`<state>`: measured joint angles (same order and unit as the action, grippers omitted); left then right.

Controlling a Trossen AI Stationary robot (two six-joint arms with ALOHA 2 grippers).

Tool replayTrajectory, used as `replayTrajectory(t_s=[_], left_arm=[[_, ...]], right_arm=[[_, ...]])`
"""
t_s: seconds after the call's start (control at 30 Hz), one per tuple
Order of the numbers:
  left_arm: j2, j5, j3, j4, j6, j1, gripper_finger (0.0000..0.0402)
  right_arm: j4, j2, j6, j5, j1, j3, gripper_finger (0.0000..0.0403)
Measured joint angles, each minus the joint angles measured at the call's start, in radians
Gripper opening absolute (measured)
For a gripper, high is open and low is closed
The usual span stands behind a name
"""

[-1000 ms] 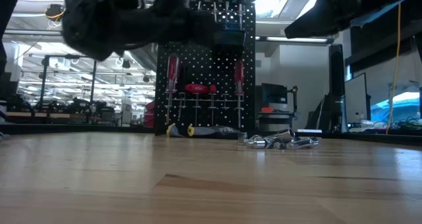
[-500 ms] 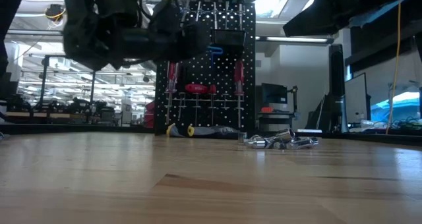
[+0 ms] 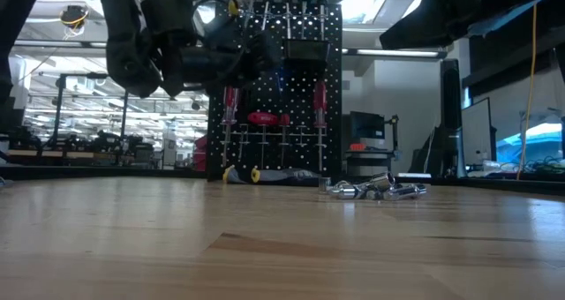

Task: Hang tools onto peg board
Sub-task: Hang the blue pick tool on the pegboard

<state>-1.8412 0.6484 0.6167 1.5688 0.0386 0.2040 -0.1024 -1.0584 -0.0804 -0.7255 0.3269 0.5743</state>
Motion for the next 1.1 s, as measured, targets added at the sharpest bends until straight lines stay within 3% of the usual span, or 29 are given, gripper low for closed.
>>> replayTrajectory(t_s=[0.6, 1.1], left_arm=[[0.005, -0.019, 0.024, -0.019, -0.035, 0.028, 0.0008], [0.005, 0.106, 0.024, -0.050, -0.095, 0.005, 0.0006]], right_arm=[[0.000, 0.000, 0.000, 0.000, 0.000, 0.000, 0.0198], [0.000, 0.000, -0.005, 0.002, 0.000, 0.000, 0.0198]])
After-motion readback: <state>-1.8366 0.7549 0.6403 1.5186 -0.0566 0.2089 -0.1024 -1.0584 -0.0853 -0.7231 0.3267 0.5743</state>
